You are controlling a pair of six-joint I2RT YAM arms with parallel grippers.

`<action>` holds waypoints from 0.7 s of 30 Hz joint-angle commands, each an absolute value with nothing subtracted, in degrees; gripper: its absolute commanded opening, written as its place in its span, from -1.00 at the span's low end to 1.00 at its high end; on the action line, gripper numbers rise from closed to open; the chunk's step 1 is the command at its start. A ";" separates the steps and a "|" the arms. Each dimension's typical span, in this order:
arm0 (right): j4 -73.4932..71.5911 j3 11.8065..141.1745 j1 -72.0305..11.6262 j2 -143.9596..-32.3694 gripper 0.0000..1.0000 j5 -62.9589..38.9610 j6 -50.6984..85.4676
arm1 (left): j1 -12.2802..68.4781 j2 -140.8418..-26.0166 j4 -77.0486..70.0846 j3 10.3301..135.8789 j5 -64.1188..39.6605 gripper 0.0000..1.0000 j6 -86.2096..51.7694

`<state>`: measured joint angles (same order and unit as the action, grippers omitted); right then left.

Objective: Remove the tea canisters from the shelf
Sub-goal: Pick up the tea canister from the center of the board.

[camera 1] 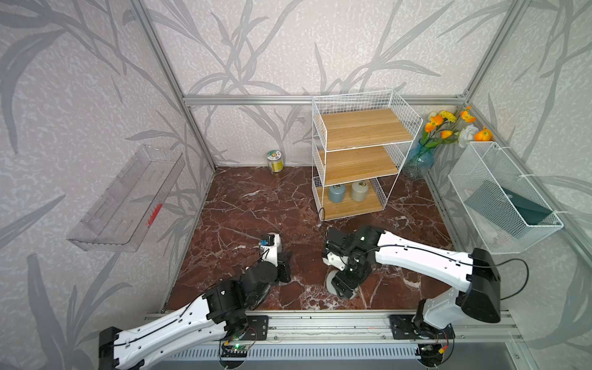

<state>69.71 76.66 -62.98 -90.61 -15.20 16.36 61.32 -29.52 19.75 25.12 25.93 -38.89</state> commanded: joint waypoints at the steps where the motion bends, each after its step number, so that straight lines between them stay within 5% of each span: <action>1: 69.82 84.22 -65.15 -94.02 0.16 -17.93 14.17 | 60.98 -28.27 27.27 27.05 29.70 -0.84 -37.18; 21: 89.74 119.30 -64.80 -129.71 0.29 -5.23 0.93 | 61.00 -21.07 30.67 29.65 29.10 -0.84 -33.79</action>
